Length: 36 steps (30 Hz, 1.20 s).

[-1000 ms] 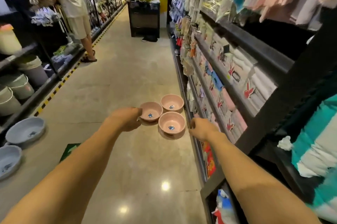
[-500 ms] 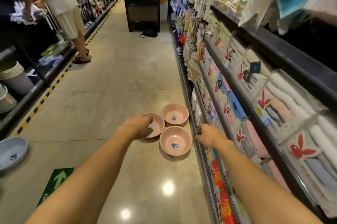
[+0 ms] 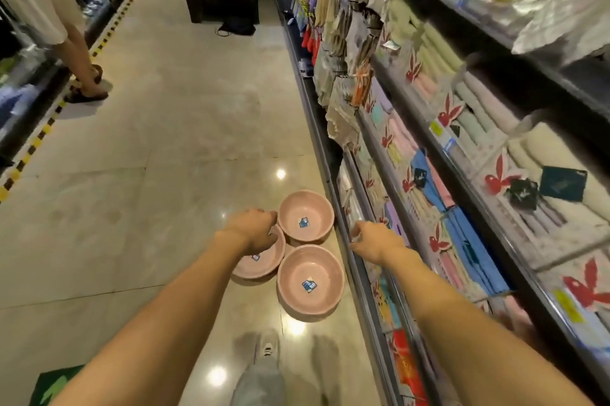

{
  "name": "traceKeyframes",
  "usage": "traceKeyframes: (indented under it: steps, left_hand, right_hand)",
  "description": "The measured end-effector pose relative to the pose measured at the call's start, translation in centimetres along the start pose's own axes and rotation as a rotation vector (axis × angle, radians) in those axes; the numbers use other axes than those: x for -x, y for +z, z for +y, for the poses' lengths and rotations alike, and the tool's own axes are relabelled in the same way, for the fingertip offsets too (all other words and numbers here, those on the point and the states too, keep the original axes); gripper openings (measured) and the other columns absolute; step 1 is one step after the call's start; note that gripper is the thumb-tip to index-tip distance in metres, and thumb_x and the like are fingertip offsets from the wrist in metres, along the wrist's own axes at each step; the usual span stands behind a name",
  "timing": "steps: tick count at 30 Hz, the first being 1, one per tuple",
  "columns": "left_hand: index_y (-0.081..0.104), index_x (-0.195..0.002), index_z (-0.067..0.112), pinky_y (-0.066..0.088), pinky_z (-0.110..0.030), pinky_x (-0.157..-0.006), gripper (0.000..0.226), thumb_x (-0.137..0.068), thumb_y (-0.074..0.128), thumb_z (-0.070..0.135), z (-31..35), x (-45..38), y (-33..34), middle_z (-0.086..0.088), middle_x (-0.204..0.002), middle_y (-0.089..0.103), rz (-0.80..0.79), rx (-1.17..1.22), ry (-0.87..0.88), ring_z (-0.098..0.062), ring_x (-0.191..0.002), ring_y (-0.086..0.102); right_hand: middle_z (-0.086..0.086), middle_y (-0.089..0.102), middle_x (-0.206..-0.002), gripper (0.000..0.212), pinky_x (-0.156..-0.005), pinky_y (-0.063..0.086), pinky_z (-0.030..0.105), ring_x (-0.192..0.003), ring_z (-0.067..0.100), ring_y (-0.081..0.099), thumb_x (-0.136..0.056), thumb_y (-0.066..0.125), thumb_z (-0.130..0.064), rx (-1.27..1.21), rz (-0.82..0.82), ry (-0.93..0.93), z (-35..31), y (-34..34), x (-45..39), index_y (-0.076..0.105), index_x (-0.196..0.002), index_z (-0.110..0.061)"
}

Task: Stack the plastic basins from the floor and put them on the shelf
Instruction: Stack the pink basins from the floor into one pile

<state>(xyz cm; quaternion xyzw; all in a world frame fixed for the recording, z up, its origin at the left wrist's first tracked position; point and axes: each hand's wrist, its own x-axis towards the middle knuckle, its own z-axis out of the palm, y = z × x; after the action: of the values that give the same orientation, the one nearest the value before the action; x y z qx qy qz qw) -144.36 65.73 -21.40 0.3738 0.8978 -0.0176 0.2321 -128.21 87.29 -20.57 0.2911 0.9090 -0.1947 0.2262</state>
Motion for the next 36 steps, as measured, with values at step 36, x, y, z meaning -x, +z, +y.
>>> traceKeyframes:
  steps: [36]
  left_hand:
    - [0.068,-0.116,0.028,0.057,-0.046,-0.093,0.064,-0.083,0.044,0.077,-10.2,-41.9,62.2,-0.002,-0.108,0.075,-0.132,0.364,-0.392,-0.028,-0.099,0.071]
  right_hand:
    - [0.025,0.063,-0.119,0.033,-0.079,0.047,0.046,-0.105,0.045,0.06,-0.103,0.045,-0.03,-0.033,0.118,0.24,23.6,50.7,-53.9,0.049,-0.121,-0.003]
